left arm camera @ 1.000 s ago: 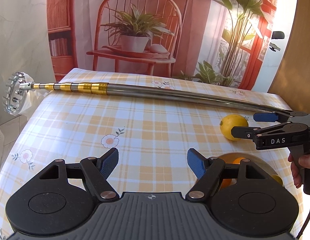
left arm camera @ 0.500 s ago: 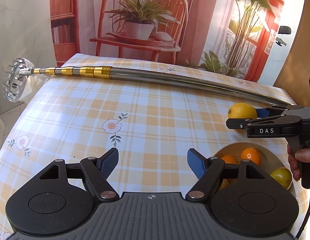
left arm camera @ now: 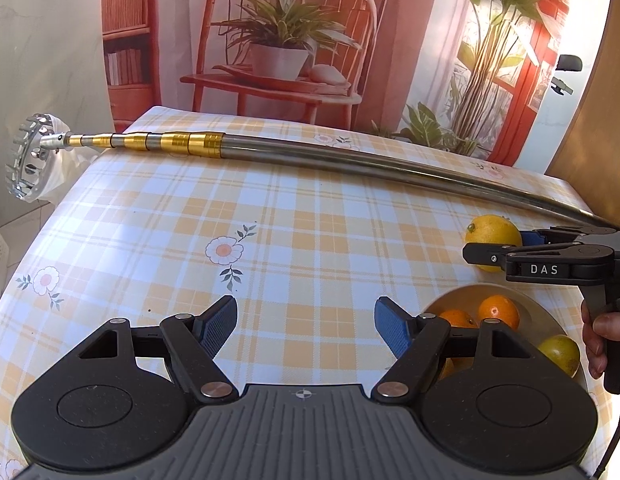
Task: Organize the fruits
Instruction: 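Grasp the last yellow lemon on the table with the right tool, then carry the lemon over the white plate with the right tool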
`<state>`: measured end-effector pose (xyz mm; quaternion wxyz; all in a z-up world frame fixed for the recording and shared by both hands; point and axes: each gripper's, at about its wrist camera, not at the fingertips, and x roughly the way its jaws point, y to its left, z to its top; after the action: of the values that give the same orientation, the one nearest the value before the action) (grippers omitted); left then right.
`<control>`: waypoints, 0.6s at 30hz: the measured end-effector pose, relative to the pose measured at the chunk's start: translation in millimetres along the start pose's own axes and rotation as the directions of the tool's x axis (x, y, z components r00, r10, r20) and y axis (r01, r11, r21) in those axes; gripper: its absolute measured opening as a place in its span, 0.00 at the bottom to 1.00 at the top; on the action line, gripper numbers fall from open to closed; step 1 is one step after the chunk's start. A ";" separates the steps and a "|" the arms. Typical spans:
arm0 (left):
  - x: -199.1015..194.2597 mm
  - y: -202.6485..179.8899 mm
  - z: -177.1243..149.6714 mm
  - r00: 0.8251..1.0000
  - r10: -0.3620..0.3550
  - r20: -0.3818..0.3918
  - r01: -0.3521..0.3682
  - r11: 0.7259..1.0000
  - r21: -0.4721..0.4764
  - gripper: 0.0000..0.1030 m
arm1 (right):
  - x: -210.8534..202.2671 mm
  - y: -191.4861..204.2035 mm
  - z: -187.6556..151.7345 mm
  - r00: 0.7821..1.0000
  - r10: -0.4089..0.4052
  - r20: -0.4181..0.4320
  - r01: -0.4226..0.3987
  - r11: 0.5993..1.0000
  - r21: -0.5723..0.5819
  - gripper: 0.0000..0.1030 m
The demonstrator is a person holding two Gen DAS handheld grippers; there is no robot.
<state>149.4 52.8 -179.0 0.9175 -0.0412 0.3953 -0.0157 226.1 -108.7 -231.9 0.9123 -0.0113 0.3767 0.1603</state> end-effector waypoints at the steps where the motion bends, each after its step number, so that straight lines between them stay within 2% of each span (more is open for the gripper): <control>1: -0.8 -0.2 -0.6 1.000 0.001 0.002 -0.001 1.000 0.001 0.76 | -3.0 1.0 -1.7 1.000 0.000 0.006 0.000 1.000 0.001 0.55; 10: -10.3 -4.2 -1.8 1.000 -0.004 0.018 0.004 1.000 0.016 0.76 | -37.3 2.5 -6.9 0.997 -0.013 0.074 0.009 0.998 0.054 0.55; 18: -23.6 -7.7 -1.6 0.999 -0.006 0.044 0.006 1.000 0.019 0.76 | -78.5 9.8 -15.1 0.991 0.036 0.131 -0.048 0.995 0.089 0.55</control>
<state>132.0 46.4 -162.3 0.9262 -0.0338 0.3749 -0.0213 160.6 -123.8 -187.5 0.9307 0.0488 0.3241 0.1624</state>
